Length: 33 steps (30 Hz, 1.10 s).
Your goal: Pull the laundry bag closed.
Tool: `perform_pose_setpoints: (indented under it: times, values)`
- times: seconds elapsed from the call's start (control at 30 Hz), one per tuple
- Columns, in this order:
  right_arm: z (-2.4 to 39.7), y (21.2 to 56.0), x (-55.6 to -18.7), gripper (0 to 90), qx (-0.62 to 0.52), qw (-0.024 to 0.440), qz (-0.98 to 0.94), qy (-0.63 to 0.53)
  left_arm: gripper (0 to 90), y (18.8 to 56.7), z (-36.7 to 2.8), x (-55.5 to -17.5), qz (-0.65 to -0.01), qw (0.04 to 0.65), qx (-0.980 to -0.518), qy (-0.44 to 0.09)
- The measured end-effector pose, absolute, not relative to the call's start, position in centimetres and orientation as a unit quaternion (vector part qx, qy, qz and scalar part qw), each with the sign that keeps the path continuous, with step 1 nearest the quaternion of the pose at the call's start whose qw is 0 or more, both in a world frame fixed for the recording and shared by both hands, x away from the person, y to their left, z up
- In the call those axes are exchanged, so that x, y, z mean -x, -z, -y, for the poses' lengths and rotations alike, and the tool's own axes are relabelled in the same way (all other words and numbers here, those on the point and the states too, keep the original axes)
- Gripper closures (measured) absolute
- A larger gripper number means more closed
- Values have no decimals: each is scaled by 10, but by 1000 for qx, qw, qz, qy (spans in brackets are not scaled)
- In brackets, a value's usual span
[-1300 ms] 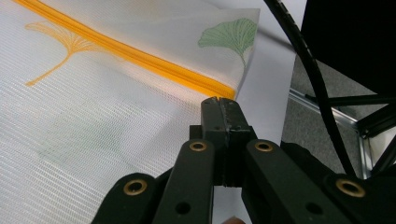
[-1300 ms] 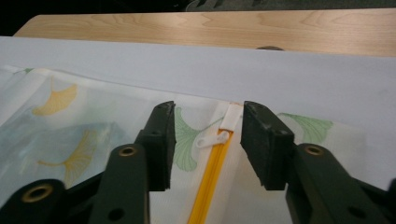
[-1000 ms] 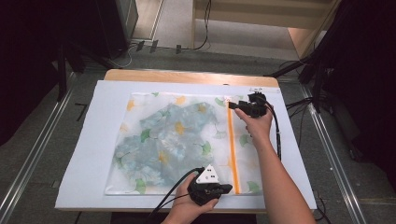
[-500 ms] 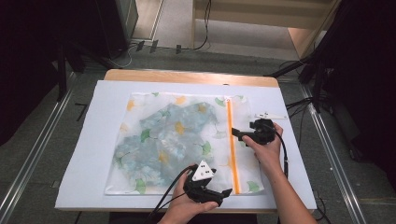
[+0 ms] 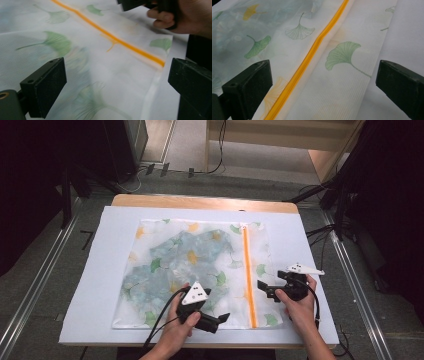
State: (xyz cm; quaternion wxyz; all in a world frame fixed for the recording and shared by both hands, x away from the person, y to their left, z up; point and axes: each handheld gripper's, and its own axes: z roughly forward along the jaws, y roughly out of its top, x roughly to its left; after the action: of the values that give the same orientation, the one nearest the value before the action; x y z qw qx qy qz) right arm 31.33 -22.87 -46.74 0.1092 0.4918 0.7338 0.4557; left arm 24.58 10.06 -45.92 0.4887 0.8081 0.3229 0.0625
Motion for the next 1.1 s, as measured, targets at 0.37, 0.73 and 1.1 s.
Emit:
perform_pose_setpoints:
  times: [0.37,0.73,1.1]
  values:
    - [244,461,-278,8,-488,117,-732,-462,30,451,-179,-257,-380,487,-779,-110]
    - [264,459,-249,8,-487,122,-734,-458,30,444,-249,-258,-425,488,-751,-135]
    - [287,462,-225,11,-505,124,-725,-452,29,441,-308,-250,-462,474,-732,-162]
